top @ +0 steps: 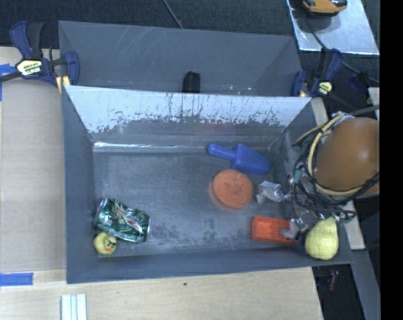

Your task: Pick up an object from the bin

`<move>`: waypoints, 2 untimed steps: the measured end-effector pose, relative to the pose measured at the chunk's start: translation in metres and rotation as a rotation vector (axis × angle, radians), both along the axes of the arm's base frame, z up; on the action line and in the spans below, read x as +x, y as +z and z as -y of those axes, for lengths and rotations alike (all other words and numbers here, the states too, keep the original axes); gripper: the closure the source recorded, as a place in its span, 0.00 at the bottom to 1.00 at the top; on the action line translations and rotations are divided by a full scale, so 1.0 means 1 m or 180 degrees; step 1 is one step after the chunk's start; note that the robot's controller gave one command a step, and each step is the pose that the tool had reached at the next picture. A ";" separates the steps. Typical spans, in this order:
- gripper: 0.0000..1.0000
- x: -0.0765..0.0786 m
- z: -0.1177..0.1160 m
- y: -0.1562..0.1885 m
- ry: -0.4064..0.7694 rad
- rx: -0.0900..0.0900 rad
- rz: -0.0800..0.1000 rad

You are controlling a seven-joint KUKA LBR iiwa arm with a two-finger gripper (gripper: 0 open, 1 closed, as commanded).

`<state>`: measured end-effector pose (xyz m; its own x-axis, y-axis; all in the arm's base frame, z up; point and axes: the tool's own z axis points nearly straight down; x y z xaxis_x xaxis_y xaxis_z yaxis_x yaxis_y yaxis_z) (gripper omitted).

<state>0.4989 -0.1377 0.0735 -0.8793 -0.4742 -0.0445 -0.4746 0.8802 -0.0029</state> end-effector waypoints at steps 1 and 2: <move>0.00 -0.004 -0.007 -0.002 0.0453 -0.0013 -0.0014; 0.00 -0.006 -0.003 -0.001 0.0787 -0.0022 0.0016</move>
Offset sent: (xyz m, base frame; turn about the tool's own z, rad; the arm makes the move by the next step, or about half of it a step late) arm -0.0121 -0.0056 -0.0035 -0.0159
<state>0.4924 -0.1351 0.0720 -0.7361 -0.6754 -0.0446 -0.6756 0.7371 -0.0112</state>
